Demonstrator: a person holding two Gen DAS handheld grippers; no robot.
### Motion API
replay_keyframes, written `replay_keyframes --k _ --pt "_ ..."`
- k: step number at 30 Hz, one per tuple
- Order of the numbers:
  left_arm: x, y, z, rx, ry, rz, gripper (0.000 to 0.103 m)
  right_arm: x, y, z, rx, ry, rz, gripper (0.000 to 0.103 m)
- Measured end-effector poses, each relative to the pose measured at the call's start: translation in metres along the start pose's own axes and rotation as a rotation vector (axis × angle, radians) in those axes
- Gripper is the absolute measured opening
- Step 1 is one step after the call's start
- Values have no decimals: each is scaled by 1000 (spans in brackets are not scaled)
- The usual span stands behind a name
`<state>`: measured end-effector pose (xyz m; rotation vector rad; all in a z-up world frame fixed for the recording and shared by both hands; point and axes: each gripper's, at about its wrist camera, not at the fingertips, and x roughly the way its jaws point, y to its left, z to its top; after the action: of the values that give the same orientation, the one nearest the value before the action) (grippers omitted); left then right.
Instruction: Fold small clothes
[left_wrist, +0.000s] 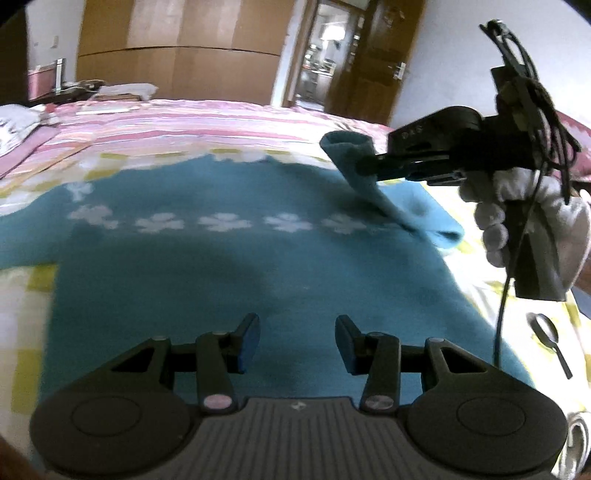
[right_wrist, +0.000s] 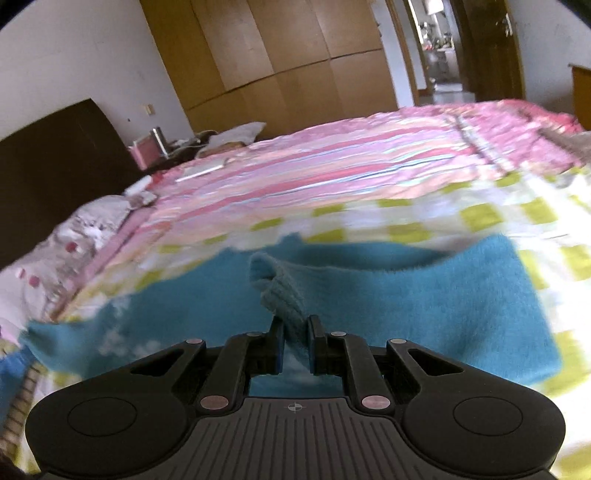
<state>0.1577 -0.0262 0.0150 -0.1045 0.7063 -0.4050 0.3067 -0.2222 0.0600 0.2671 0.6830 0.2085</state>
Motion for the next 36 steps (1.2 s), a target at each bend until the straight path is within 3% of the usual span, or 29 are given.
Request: replay_keyframes --k 9,21,31,36 --pt "-10 47 1 -72 -55 58 49 66 70 -9 62 28 88 13" --pt "-17 71 4 -138 -85 63 50 109 139 -20 46 52 164 13" --pt "-17 75 4 -147 -83 76 50 132 147 -43 -6 106 152 13" --pt "-16 79 4 -151 -85 97 50 133 149 -44 -49 120 176 19"
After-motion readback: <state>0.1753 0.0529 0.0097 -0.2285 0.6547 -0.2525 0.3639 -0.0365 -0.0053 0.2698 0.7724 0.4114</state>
